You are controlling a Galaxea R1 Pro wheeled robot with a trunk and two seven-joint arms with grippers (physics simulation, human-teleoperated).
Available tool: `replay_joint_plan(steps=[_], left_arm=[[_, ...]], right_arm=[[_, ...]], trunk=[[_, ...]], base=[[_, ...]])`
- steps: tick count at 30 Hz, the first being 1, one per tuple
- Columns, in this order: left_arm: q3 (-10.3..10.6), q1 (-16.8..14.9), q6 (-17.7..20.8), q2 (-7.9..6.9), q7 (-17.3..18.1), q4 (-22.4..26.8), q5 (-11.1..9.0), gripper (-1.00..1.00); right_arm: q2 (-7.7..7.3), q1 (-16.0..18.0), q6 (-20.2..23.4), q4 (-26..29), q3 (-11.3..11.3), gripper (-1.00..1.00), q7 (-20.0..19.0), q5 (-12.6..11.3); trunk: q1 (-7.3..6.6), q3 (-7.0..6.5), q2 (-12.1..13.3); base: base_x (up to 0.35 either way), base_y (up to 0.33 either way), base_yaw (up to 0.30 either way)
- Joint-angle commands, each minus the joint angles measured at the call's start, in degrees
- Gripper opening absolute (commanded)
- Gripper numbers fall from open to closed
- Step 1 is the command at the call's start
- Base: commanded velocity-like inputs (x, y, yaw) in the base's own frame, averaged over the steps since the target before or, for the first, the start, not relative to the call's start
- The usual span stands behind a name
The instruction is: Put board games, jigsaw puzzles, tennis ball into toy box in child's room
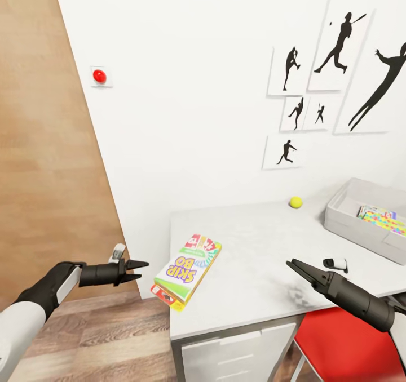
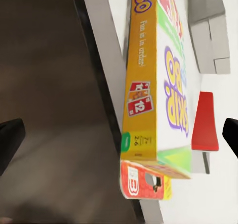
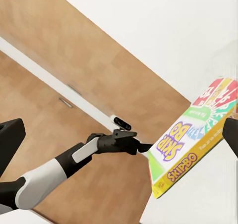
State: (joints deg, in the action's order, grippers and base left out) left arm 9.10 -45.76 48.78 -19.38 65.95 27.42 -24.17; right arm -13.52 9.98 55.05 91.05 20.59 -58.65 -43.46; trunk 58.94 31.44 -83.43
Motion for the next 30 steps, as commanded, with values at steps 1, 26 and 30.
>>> replay_joint_plan(steps=[1, 26, 30], left_arm=[[0.34, -0.01, 0.37, -0.02, 0.08, -0.09, -0.36, 1.00], [3.02, 0.05, -0.14, 0.47, 0.67, -0.26, -0.45, 1.00], [3.05, 0.05, -0.17, 0.48, 0.67, -0.26, -0.45, 1.00]], right_arm=[[-0.01, 0.04, 0.24, 0.00, 0.08, 1.00, -0.15, -0.02], [-0.02, -0.04, 0.24, 0.00, 0.36, 1.00, -0.15, -0.29], [-0.02, -0.03, 0.24, 0.00, 0.41, 1.00, -0.15, -0.28]], trunk=[[0.00, 0.06, -0.05], [0.00, 0.06, -0.05], [0.00, 0.06, -0.05]], base=[[0.000, 0.000, 0.000], [-0.046, -0.045, 0.000], [0.067, -0.123, 0.000]])
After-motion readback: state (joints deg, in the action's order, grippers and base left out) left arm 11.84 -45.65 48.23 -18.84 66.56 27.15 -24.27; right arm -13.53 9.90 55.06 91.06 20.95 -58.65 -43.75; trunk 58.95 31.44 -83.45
